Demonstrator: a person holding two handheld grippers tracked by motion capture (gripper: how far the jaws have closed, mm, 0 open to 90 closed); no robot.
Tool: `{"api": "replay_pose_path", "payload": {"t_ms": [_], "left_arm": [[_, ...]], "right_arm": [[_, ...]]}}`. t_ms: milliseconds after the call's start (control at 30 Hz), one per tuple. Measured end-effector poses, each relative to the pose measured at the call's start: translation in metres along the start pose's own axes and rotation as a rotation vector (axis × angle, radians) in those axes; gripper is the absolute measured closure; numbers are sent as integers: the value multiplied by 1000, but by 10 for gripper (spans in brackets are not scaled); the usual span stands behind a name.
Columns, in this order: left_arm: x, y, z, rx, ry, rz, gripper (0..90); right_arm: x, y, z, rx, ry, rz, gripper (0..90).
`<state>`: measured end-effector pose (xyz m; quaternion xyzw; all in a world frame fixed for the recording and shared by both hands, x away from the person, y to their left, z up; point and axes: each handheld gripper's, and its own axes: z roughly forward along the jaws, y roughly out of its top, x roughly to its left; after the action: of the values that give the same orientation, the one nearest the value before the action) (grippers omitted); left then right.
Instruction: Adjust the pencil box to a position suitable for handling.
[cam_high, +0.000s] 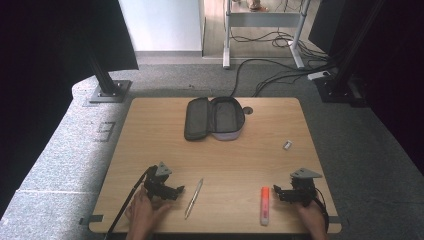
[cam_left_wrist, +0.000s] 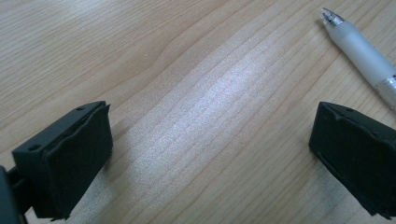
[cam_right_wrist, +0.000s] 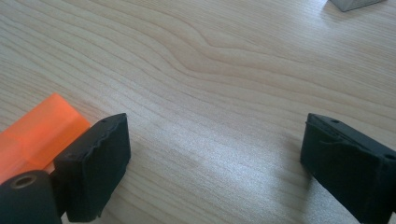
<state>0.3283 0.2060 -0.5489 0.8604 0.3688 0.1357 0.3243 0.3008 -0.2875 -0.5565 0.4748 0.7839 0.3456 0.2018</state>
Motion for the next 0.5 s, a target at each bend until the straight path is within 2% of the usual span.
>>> {"api": "replay_pose_path", "payload": {"t_ms": [500], "left_arm": [[0, 3, 2, 0, 5, -8, 0]], "right_arm": [[0, 0, 0, 0, 0, 0, 78]]}}
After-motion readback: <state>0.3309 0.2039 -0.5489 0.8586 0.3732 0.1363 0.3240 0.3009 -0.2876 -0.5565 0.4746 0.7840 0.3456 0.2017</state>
